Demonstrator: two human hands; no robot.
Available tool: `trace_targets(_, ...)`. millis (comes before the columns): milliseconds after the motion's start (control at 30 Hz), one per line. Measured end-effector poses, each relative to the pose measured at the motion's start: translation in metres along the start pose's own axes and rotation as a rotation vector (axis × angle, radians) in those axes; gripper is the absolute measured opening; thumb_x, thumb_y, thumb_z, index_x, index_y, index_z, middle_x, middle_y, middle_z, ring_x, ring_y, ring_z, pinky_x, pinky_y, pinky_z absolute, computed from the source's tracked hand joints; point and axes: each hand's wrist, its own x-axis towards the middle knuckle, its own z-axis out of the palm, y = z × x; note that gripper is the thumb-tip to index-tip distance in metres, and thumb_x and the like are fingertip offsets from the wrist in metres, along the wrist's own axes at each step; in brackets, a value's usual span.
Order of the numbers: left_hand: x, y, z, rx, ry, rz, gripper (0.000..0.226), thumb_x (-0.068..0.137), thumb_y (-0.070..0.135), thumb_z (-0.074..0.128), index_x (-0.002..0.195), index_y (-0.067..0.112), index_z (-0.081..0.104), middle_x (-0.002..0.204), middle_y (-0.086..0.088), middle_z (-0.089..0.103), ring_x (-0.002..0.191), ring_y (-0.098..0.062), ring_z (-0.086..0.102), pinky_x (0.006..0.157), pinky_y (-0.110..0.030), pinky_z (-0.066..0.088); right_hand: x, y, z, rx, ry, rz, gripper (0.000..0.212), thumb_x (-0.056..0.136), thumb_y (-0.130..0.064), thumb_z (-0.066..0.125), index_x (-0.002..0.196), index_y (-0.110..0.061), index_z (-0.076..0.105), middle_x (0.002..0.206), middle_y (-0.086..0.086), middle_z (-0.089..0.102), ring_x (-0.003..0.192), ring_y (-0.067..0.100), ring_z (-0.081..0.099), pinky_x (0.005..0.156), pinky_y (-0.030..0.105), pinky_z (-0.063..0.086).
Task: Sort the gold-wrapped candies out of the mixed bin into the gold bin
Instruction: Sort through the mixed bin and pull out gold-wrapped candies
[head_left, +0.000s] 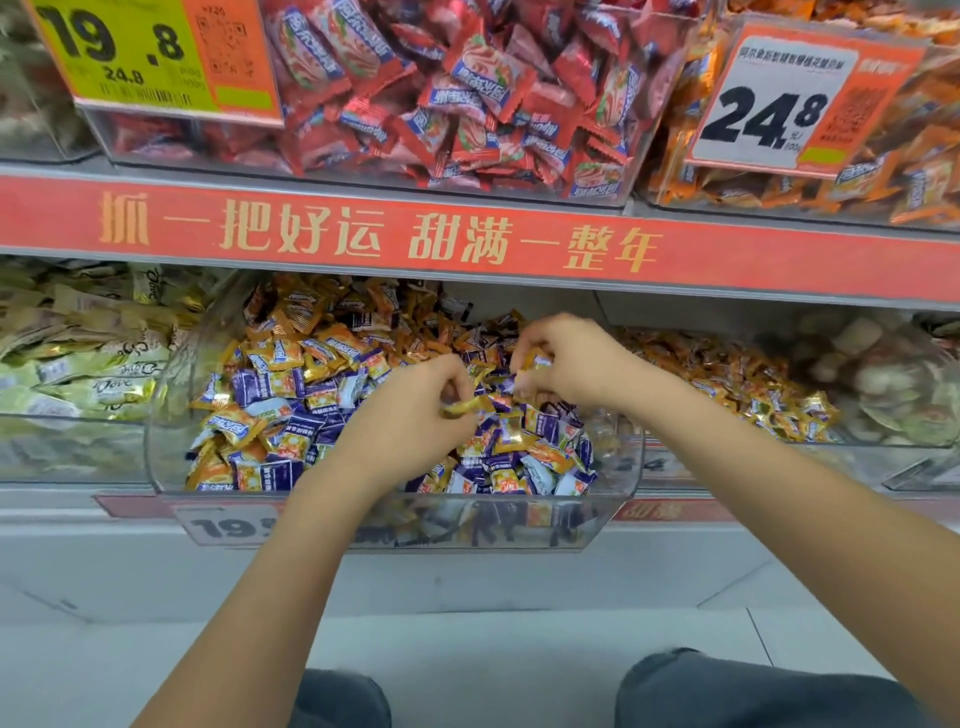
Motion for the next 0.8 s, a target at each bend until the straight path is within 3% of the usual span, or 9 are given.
trace_targets(67,0.001,-0.001,-0.002,-0.082,0.043,-0.017,0.013,0.083,0.013,0.065,0.083,0.019,0.053,0.076,-0.001,0.059,0.063,-0.018,0.056,0.058,-0.034,0.051,-0.001,-0.001,-0.005,0.027,0.067,0.005,0.007,0.091,-0.016,0.063,0.096,-0.018,0.060,0.099,0.005,0.057,0.083,0.021,0.066,0.055,0.024,0.049)
trace_targets(133,0.001,-0.002,-0.002,-0.135,0.046,-0.026,0.014,0.086,0.013,0.063,0.089,0.021,0.052,0.074,-0.002,0.056,0.055,-0.020,0.050,0.050,-0.030,0.045,-0.006,-0.005,-0.014,0.000,0.050,-0.002,0.012,0.095,-0.015,0.057,0.105,-0.021,0.060,0.091,-0.001,0.054,0.073,0.016,0.061,0.047,0.018,0.043)
trace_targets(233,0.003,0.002,0.002,-0.158,0.046,-0.010,0.014,0.088,0.011,0.056,0.088,0.025,0.052,0.077,-0.005,0.055,0.057,-0.026,0.053,0.049,-0.030,0.042,-0.019,-0.012,-0.025,-0.120,-0.158,-0.060,0.019,0.097,-0.014,0.048,0.103,-0.024,0.063,0.094,-0.002,0.062,0.052,0.011,0.049,0.044,0.017,0.040)
trace_targets(300,0.006,0.003,0.004,-0.163,0.025,0.011,0.013,0.091,0.009,0.050,0.083,0.020,0.052,0.075,-0.009,0.056,0.051,-0.018,0.050,0.045,-0.022,0.037,-0.027,-0.015,-0.021,-0.252,-0.296,-0.048,0.017,0.096,-0.015,0.049,0.106,-0.019,0.063,0.089,0.001,0.063,0.051,0.009,0.046,0.042,0.014,0.037)
trace_targets(367,0.008,0.007,0.007,-0.139,-0.047,0.030,0.012,0.093,0.011,0.046,0.085,0.015,0.053,0.067,-0.004,0.050,0.047,-0.010,0.041,0.045,-0.021,0.034,-0.033,-0.019,-0.009,-0.435,-0.404,-0.004,0.024,0.093,-0.023,0.058,0.114,-0.011,0.060,0.082,-0.002,0.058,0.064,0.011,0.054,0.047,0.017,0.039)
trace_targets(433,0.010,0.008,0.011,0.054,-0.131,0.072,0.012,0.092,0.023,0.051,0.099,0.018,0.058,0.081,0.002,0.054,0.067,-0.014,0.050,0.059,-0.028,0.043,-0.035,-0.020,0.002,-0.570,-0.491,0.044,0.042,0.087,-0.033,0.067,0.118,-0.006,0.059,0.097,0.004,0.064,0.084,0.021,0.060,0.059,0.025,0.045)
trace_targets(533,0.017,0.006,0.018,0.422,-0.243,0.124,0.047,0.084,0.049,0.063,0.126,0.030,0.054,0.119,0.002,0.055,0.109,-0.018,0.051,0.087,-0.035,0.044,-0.037,-0.020,0.008,-0.562,-0.432,0.081,0.041,0.085,-0.031,0.070,0.117,-0.007,0.058,0.114,0.010,0.059,0.087,0.022,0.055,0.062,0.028,0.043)
trace_targets(700,0.026,0.003,0.021,0.494,-0.211,0.165,0.026,0.092,0.038,0.057,0.115,0.026,0.059,0.112,0.003,0.055,0.107,-0.019,0.051,0.084,-0.034,0.035,-0.034,-0.017,0.012,-0.442,-0.251,0.102,0.009,0.091,-0.014,0.058,0.098,-0.008,0.058,0.105,0.012,0.065,0.086,0.025,0.064,0.077,0.036,0.055)
trace_targets(800,0.027,0.003,0.024,0.556,-0.221,0.188,0.033,0.091,0.047,0.054,0.119,0.029,0.058,0.105,0.006,0.051,0.111,-0.018,0.048,0.089,-0.035,0.034,-0.037,-0.025,-0.010,-0.357,-0.133,0.110,0.014,0.092,-0.015,0.058,0.101,-0.005,0.063,0.091,0.013,0.065,0.064,0.019,0.060,0.060,0.029,0.051)
